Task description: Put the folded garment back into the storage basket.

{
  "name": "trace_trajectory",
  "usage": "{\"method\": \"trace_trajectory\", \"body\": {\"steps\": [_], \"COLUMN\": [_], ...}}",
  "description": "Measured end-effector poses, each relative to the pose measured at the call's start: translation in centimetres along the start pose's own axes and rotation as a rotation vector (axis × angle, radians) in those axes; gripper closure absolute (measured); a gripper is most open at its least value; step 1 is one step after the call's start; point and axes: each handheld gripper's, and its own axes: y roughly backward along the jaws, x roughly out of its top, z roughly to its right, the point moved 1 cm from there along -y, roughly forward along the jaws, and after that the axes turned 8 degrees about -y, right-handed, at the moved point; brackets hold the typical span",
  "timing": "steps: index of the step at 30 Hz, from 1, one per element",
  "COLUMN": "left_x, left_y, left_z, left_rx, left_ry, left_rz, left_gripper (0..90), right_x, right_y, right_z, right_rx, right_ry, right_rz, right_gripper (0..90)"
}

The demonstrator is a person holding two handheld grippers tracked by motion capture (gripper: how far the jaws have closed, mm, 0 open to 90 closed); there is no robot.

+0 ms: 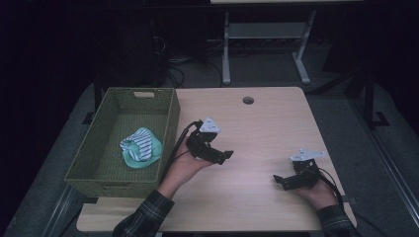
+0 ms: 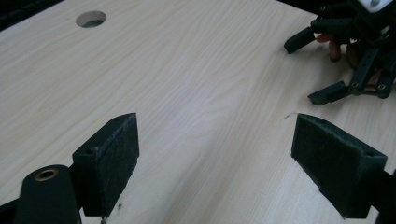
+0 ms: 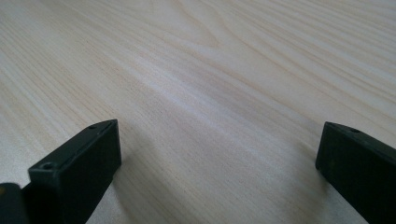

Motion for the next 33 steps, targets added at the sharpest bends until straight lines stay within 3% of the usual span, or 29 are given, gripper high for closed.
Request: {"method": "trace_trajectory", "body": {"steps": [13, 26, 33], "left_x": [-2.2, -5.4, -6.6], "left_y": [-2.8, -5.9, -7.2], "left_z": [0.5, 0.4, 0.9], "left_rx": [0.013, 0.032, 0.034], "left_ry": [0.003, 0.019, 0.000], "left_rz": [-0.017, -0.084, -0.137], "left_gripper": [14.4, 13.6, 13.1], "right_x": [0.0, 0.0, 0.0], "right_y": [0.0, 0.0, 0.0], "right_z": [0.0, 0.0, 0.0], "right_rx": [0.002, 0.002, 0.003], "right_ry": [-0.001, 0.001, 0.002], "right_rz": [-0.001, -0.001, -0.002], "right_gripper": [0.0, 0.0, 0.0]}}
